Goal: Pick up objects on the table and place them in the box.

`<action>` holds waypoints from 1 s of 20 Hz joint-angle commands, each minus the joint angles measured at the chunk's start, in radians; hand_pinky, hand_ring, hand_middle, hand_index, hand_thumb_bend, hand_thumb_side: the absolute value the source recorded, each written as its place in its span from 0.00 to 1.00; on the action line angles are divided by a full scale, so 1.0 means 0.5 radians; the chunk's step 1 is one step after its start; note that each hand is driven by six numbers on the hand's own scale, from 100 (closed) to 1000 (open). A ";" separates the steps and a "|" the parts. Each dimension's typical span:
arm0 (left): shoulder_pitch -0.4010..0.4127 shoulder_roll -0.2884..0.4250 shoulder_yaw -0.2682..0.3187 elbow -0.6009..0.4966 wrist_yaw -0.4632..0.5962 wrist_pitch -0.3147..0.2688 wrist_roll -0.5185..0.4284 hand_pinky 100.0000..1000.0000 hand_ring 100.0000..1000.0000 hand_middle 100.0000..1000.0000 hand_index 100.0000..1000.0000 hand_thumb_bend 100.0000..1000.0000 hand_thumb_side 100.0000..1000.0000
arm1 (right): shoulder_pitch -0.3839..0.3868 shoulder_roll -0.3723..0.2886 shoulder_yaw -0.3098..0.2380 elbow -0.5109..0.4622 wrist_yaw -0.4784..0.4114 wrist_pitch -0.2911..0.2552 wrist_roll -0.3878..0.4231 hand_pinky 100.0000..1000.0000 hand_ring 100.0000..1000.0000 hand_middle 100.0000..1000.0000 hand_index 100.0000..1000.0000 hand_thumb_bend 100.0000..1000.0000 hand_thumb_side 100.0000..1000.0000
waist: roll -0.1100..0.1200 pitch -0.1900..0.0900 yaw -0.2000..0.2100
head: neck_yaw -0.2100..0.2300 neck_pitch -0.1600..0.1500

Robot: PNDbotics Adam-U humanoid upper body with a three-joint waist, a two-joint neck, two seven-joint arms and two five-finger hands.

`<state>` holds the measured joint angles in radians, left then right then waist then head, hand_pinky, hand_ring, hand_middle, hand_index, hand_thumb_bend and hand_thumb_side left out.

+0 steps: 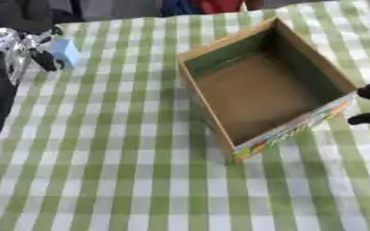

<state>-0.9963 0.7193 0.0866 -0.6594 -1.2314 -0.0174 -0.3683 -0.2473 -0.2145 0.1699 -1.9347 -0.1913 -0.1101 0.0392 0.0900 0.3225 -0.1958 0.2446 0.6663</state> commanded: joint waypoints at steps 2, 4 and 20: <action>-0.029 0.045 0.012 -0.013 0.015 0.007 -0.001 0.87 0.88 0.84 0.91 0.18 0.06 | -0.023 -0.003 -0.006 -0.022 0.005 -0.007 0.004 0.53 0.81 0.69 0.65 0.00 0.51 | -0.008 -0.034 -0.001 | 0.008 -0.029; -0.027 0.043 0.007 -0.013 0.010 0.010 -0.011 0.85 0.86 0.81 0.89 0.17 0.06 | -0.022 -0.002 -0.007 -0.022 0.004 -0.007 0.004 0.53 0.81 0.69 0.65 0.00 0.51 | -0.010 -0.036 -0.001 | 0.009 -0.030; -0.015 0.073 -0.084 -0.364 0.030 -0.136 0.179 0.76 0.71 0.58 0.70 0.09 0.06 | 0.002 -0.017 -0.013 -0.008 -0.013 -0.003 -0.001 0.54 0.81 0.69 0.65 0.00 0.51 | -0.014 -0.135 0.055 | -0.004 0.005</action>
<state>-0.9868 0.7114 0.0513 -0.7998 -1.2229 -0.0735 -0.2816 -0.2416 -0.2144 0.1670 -1.9289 -0.1927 -0.1098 0.0391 0.0849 0.2763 -0.1689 0.2438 0.6677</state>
